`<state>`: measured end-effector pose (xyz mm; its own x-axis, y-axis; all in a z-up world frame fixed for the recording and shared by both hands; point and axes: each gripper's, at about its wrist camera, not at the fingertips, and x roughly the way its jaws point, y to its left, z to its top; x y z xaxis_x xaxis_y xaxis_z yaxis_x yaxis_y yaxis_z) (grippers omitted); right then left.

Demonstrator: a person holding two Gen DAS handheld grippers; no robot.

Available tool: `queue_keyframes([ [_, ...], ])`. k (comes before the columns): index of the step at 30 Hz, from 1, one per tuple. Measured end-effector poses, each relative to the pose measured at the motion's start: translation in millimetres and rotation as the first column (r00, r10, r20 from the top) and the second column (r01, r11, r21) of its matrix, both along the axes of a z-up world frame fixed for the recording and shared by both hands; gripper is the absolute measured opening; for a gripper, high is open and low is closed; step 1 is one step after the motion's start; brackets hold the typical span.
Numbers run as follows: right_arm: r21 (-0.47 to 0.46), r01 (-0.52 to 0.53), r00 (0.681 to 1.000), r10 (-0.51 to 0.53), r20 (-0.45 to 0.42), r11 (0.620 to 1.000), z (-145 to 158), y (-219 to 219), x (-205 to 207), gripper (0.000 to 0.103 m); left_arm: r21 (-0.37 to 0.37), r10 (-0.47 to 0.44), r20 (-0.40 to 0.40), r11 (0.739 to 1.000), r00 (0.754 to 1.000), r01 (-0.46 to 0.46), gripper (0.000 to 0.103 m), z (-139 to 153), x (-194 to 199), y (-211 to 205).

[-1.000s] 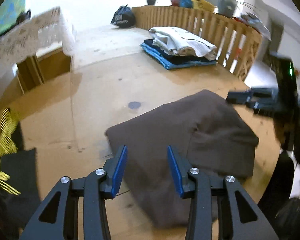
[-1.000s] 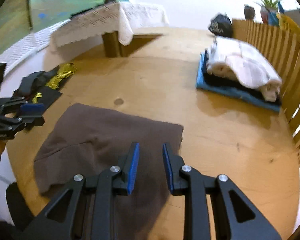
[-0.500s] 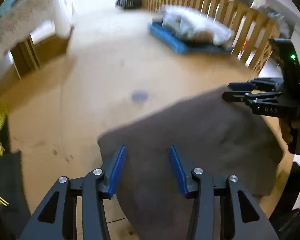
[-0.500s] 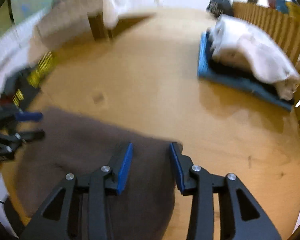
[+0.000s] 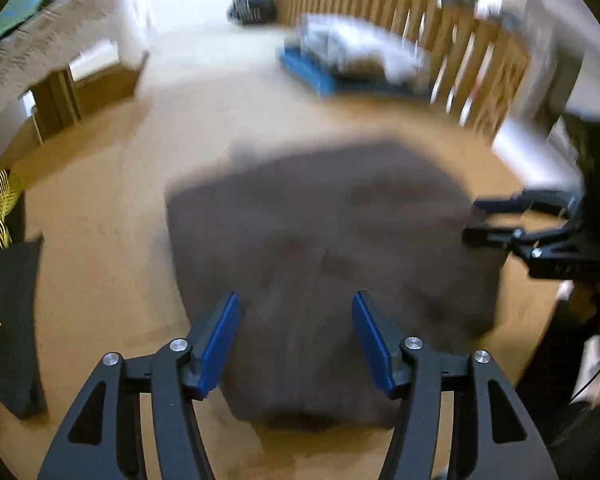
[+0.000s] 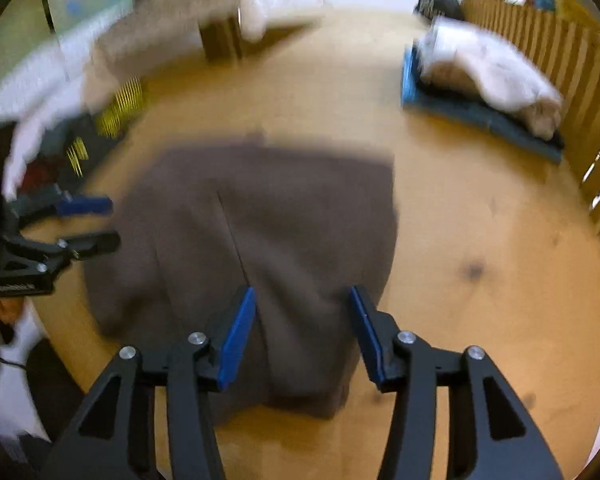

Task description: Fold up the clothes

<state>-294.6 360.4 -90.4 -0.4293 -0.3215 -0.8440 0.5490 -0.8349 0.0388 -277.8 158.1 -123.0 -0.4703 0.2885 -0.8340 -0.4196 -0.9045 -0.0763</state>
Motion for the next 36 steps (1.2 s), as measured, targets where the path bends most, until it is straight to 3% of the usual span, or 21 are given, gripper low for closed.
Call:
queue_keyframes([
  [2,-0.011,-0.008,1.0,0.007,-0.029,1.0,6.5,5.4,4.1,0.05,0.022,0.002,-0.019,1.0,1.0,-0.002,0.059,-7.3,3.2,-5.2],
  [4,-0.055,0.007,1.0,-0.009,-0.029,0.998,20.1,17.0,3.7,0.05,0.05,0.051,0.013,0.997,0.999,-0.052,0.057,2.9,2.6,-17.4],
  [8,-0.16,0.117,0.993,-0.115,0.02,0.98,37.7,54.6,-23.1,0.063,0.111,0.133,0.051,0.984,0.99,-0.138,0.057,24.6,-3.2,-50.9],
  [11,-0.184,0.19,0.978,-0.169,0.127,0.964,26.9,67.5,-52.1,0.063,0.159,0.175,0.162,0.967,0.971,-0.2,0.058,18.8,-22.3,-66.5],
  [16,-0.228,0.23,0.943,-0.159,0.294,0.946,-0.5,69.8,-74.2,0.063,0.219,0.187,0.345,0.937,0.92,-0.273,0.058,-6.4,-46.5,-70.4],
  [20,-0.223,0.228,0.938,-0.152,0.312,0.948,-5.1,66.7,-80.6,0.063,0.186,0.188,0.381,0.944,0.905,-0.274,0.058,-17.4,-53.3,-59.0],
  [29,-0.202,0.186,0.934,-0.109,0.342,0.962,-2.1,64.4,-82.0,0.065,0.21,0.17,0.413,0.938,0.895,-0.275,0.059,-22.8,-55.5,-50.5],
  [36,-0.266,0.181,0.9,-0.05,0.432,0.947,-13.6,65.7,-71.6,0.066,0.205,0.153,0.404,0.946,0.902,-0.252,0.06,-21.9,-45.6,-51.1],
])
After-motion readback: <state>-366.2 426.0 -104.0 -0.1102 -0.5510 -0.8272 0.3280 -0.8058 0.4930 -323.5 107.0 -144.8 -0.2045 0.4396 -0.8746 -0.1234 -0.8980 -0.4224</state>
